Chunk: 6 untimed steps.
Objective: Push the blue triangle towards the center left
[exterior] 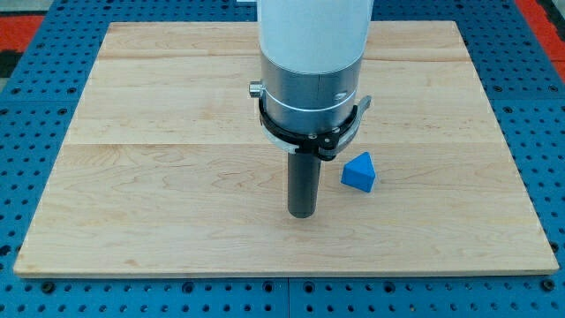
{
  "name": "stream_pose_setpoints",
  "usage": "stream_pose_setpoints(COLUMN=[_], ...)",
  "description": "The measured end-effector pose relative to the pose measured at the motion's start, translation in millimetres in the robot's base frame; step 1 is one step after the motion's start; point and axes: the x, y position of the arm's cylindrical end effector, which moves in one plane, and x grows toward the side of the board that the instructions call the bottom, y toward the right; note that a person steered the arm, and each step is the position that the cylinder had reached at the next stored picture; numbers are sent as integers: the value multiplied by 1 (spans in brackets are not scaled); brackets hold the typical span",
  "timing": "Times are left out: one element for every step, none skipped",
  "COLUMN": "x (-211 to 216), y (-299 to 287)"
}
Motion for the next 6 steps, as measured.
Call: stream_pose_setpoints(x=[7,38,57,40,19,-2], y=[0,-6,5,60,65,90])
